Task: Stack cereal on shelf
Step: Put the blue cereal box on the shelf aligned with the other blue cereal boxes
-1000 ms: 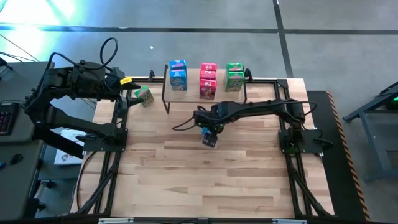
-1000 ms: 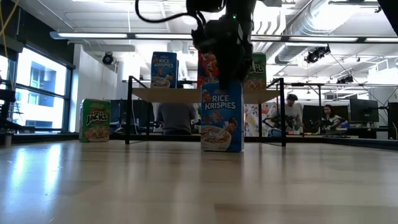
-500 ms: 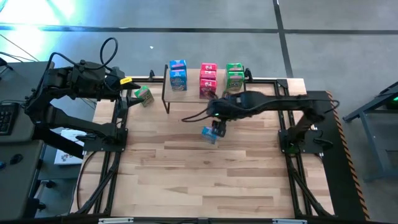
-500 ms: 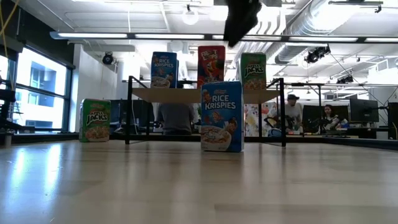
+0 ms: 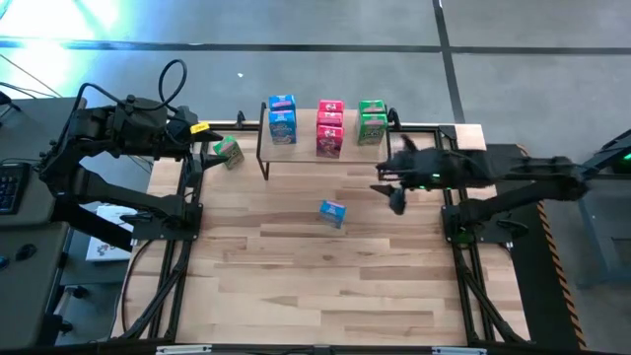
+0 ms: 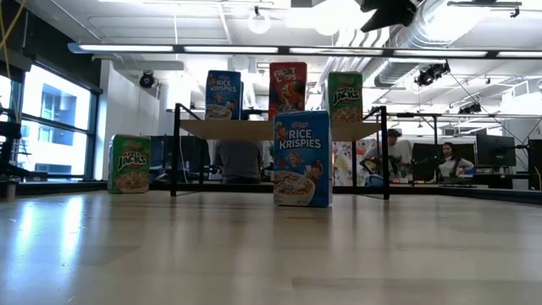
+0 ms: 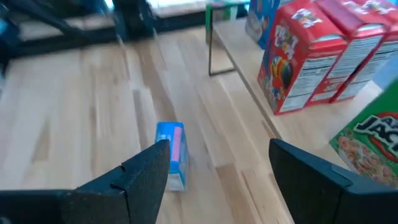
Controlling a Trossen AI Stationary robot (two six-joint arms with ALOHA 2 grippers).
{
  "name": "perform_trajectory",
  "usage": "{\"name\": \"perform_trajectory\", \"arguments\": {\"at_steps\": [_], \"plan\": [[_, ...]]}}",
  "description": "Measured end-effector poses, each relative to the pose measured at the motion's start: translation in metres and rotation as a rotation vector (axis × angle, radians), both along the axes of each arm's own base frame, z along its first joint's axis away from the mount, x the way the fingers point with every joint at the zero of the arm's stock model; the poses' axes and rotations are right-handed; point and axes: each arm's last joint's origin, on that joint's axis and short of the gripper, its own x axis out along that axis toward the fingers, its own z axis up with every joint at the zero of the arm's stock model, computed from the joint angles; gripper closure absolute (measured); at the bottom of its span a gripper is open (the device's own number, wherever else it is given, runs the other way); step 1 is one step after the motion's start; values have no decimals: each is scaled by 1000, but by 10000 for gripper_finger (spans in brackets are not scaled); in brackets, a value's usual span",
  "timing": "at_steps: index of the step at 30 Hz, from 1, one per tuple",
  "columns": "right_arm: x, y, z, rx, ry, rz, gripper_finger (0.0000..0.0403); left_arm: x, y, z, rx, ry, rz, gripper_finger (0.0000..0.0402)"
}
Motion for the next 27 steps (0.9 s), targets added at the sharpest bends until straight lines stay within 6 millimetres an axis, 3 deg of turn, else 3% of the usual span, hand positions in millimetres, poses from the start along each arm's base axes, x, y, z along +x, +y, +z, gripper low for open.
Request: {"name": "perform_trajectory", "arguments": {"at_steps": [7,14,22,27], "plan": [[-48,0,-31,-7,-194,35,135,0,0,0,0,0,0,133],[-83,0,-73,13,-320,44,135,0,0,0,0,0,0,133],[-106,0,-113,34,-444,66,135,0,0,0,0,0,0,133],[-112,1,-127,43,-460,91,135,0,0,0,0,0,0,133]]}}
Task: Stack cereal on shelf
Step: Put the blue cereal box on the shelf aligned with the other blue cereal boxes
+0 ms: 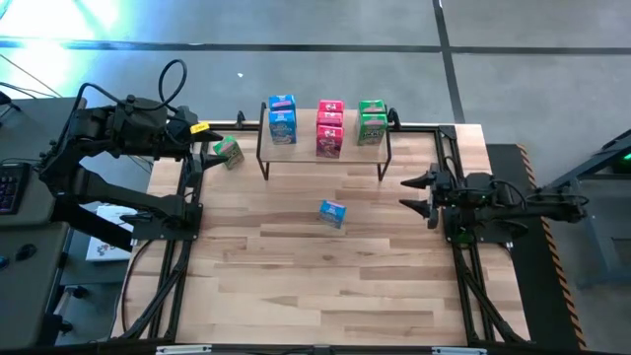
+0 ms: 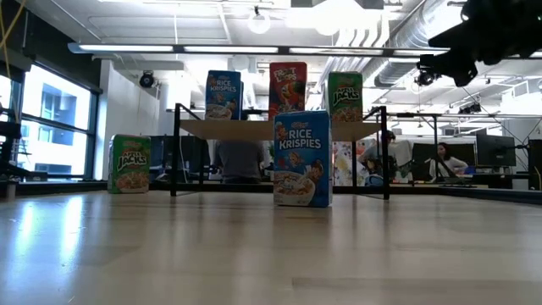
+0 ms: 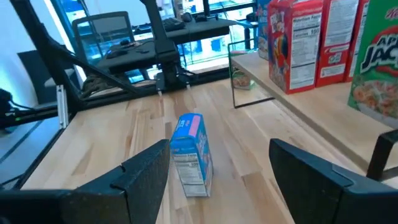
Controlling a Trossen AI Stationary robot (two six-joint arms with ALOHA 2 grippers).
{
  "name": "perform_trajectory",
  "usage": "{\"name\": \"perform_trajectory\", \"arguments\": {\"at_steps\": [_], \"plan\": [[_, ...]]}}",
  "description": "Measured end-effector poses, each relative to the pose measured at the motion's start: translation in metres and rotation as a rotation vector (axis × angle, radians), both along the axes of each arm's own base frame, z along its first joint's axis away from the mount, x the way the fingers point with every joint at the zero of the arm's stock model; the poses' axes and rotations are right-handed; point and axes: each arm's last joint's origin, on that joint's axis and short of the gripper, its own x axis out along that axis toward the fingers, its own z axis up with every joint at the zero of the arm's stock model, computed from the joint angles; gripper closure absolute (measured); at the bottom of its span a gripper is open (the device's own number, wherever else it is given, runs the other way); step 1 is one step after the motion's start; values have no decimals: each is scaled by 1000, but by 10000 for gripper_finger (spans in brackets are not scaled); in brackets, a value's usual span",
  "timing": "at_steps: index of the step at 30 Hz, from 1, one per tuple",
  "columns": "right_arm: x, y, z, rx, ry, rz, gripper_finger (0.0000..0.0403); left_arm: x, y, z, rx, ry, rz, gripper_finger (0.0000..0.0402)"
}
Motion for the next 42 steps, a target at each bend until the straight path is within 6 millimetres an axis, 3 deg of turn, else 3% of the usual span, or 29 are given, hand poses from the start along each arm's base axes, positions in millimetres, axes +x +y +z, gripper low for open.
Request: {"name": "perform_trajectory", "arguments": {"at_steps": [15,42], "plan": [[-3,4,-56,96,-44,133,135,0,0,0,0,0,0,133],[0,4,-60,126,-3,134,135,0,0,0,0,-1,0,133]]}}
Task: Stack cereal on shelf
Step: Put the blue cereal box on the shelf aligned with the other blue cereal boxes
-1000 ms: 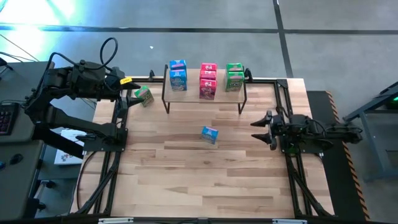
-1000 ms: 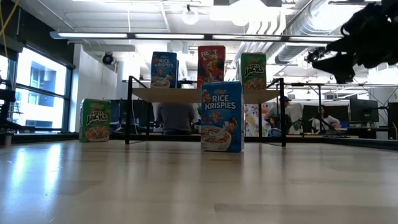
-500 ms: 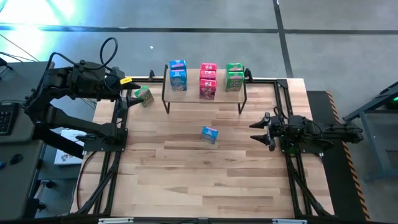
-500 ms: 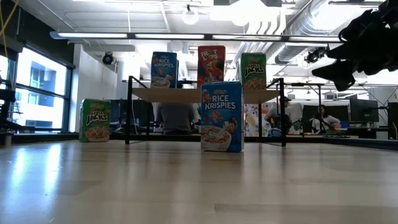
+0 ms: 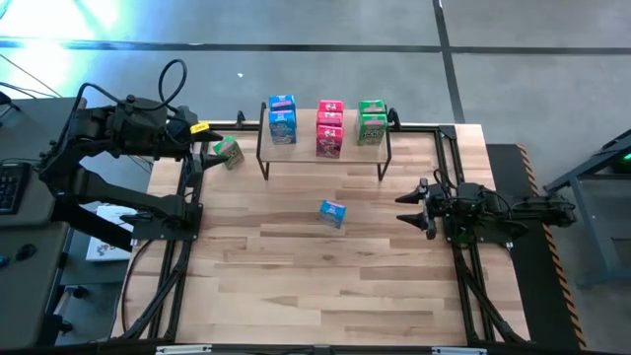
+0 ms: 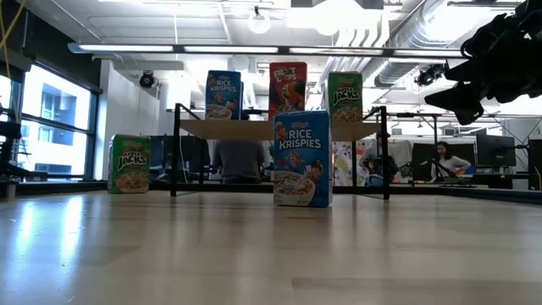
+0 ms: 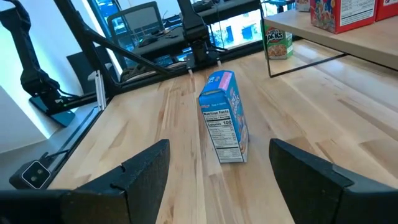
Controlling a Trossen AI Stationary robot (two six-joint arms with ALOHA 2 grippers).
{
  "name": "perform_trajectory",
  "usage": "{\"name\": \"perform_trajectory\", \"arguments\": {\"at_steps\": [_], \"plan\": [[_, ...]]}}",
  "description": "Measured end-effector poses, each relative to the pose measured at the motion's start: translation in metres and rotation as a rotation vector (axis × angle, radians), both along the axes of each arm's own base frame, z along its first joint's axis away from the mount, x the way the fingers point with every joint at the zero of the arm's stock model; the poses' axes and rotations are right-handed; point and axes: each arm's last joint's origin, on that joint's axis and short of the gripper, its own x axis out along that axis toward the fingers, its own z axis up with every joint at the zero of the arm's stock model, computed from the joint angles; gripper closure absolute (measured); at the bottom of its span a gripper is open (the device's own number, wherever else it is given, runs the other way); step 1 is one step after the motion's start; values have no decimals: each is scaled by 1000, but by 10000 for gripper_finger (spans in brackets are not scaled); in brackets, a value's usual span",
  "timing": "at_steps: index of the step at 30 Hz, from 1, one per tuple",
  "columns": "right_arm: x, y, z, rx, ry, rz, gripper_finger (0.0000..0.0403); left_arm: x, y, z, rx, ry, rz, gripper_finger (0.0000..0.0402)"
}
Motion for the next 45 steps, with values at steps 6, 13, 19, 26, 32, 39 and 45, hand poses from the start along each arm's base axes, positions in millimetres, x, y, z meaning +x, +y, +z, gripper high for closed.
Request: {"name": "perform_trajectory", "arguments": {"at_steps": [6,13,19,26,32,39,45], "plan": [[0,0,0,0,0,0,135,0,0,0,0,0,0,133],[0,0,0,0,0,0,135,3,0,1,-4,-14,4,133],[0,0,0,0,0,0,135,14,2,4,46,-44,-25,133],[0,0,0,0,0,0,135,42,5,1,80,-21,-63,133],[0,0,0,0,1,-1,135,77,9,-12,123,66,-164,133],[0,0,0,0,1,-1,135,120,14,-30,139,144,-230,133],[0,0,0,0,1,-1,135,158,9,-55,154,238,-354,133]]}}
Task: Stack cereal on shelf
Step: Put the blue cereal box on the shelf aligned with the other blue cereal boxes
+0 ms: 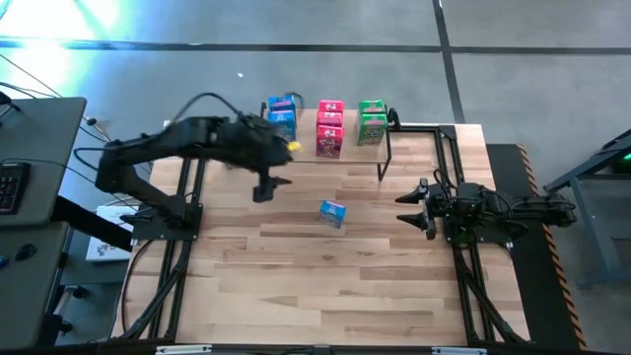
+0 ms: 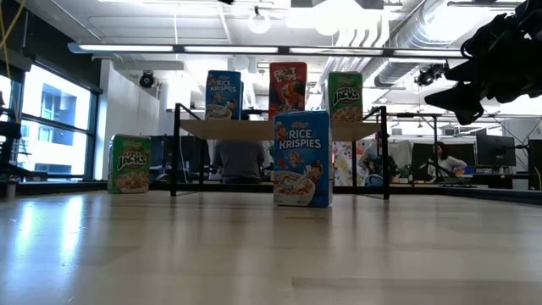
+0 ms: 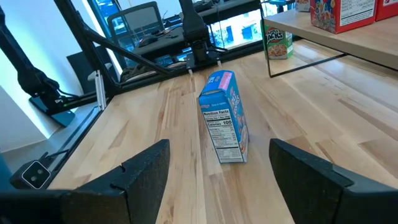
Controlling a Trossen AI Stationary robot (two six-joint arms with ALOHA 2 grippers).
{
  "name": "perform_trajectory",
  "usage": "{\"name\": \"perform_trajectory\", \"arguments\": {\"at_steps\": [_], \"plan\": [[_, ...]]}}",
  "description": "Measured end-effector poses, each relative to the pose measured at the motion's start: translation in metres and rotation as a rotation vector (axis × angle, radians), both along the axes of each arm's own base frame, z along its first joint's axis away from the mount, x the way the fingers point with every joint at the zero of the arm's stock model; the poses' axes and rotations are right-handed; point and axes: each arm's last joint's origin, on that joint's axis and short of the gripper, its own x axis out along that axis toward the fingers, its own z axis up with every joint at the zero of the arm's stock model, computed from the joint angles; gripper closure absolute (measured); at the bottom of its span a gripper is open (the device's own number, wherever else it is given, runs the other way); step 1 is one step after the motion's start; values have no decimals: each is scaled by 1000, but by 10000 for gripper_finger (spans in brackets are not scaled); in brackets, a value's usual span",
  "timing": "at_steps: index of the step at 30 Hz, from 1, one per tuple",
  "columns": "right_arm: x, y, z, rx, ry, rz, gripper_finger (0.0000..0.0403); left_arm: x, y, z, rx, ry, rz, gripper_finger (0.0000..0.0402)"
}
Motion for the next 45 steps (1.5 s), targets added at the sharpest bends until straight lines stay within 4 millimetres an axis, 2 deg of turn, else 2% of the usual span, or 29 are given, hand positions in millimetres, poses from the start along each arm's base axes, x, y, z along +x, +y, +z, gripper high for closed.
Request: {"name": "perform_trajectory", "arguments": {"at_steps": [11,18,23,33,45], "plan": [[0,0,0,0,0,0,135,61,-12,-48,33,123,-104,133],[0,0,0,0,0,0,135,89,-14,-71,28,128,-118,131],[0,0,0,0,0,0,135,106,-17,-88,11,134,-140,111],[0,0,0,0,0,0,135,133,-19,-123,8,175,-148,96],[0,0,0,0,0,0,135,152,-18,-155,6,220,-145,96]]}}
